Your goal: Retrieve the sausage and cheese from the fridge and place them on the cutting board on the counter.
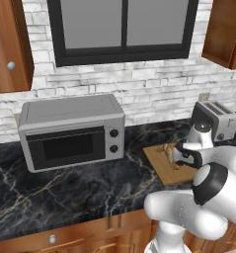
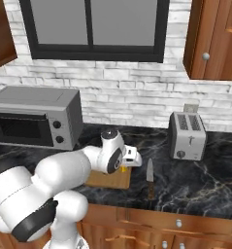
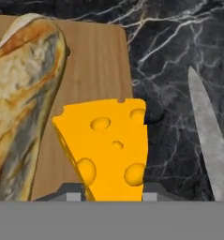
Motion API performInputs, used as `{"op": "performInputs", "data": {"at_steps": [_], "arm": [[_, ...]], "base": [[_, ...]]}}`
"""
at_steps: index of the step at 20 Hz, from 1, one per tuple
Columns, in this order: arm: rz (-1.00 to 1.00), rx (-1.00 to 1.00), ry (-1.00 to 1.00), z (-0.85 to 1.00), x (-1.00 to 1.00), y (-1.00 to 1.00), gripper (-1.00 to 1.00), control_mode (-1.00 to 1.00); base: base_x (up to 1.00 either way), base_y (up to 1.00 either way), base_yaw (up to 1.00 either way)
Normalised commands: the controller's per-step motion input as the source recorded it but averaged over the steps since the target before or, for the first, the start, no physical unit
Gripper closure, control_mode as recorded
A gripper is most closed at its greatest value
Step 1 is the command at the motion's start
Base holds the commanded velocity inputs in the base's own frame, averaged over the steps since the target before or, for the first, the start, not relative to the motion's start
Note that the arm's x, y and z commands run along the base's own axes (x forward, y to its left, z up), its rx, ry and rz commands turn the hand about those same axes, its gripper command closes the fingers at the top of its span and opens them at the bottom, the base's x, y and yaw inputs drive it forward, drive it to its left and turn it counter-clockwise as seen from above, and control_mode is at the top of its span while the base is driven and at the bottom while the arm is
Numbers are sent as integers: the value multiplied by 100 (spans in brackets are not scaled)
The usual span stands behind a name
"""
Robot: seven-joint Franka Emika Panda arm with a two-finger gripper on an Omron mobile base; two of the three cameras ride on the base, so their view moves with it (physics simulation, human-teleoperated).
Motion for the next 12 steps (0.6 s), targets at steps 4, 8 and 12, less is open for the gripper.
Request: {"op": "performInputs", "data": {"at_steps": [4, 8, 12], "arm": [[0, 0, 5, -45, -21, 22, 100, -100], [0, 0, 12, -46, -38, 37, -100, -100], [-1, 0, 5, -2, -38, 8, -100, -100]], "base": [[0, 0, 0], [0, 0, 0], [0, 0, 0]]}}
